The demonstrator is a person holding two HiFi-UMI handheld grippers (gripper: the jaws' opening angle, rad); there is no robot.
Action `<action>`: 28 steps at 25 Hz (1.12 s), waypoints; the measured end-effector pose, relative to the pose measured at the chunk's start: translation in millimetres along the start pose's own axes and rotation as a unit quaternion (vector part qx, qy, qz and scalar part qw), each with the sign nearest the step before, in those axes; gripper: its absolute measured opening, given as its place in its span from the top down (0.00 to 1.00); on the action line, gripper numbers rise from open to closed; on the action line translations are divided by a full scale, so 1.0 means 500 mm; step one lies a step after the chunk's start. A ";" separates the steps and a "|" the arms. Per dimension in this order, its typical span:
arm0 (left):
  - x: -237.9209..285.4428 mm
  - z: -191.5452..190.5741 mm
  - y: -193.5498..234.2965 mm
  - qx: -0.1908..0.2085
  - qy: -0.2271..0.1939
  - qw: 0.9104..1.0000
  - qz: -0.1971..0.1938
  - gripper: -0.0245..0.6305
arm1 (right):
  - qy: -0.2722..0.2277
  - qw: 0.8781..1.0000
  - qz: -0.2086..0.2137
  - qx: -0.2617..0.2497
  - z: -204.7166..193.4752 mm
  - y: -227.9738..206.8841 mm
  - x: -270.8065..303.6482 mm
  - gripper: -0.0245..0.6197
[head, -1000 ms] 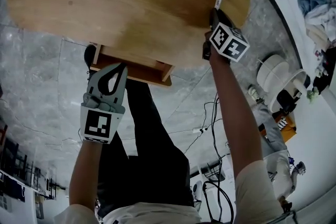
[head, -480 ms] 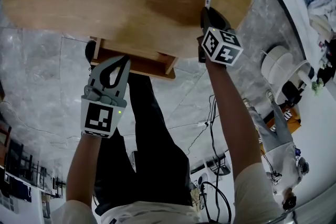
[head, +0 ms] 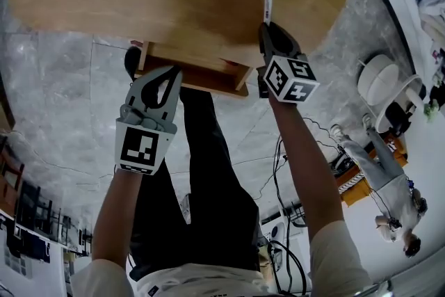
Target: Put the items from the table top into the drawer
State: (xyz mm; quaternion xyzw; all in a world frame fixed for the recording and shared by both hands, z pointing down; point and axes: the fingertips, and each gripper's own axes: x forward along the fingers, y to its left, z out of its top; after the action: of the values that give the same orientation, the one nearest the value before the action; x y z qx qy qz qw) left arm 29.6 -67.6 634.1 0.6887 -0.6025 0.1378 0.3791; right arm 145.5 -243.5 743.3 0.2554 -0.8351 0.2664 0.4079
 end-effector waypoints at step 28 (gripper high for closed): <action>-0.078 -0.138 0.026 -0.010 0.017 1.000 -0.012 0.93 | 0.101 0.981 0.155 -0.061 -0.327 0.313 -0.051 0.84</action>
State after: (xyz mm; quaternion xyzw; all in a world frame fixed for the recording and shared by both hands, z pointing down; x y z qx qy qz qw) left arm 26.7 8.5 660.2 0.6898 -0.5888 0.1391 0.3977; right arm 147.4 -17.4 771.1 0.0695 -0.8335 0.2996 0.4591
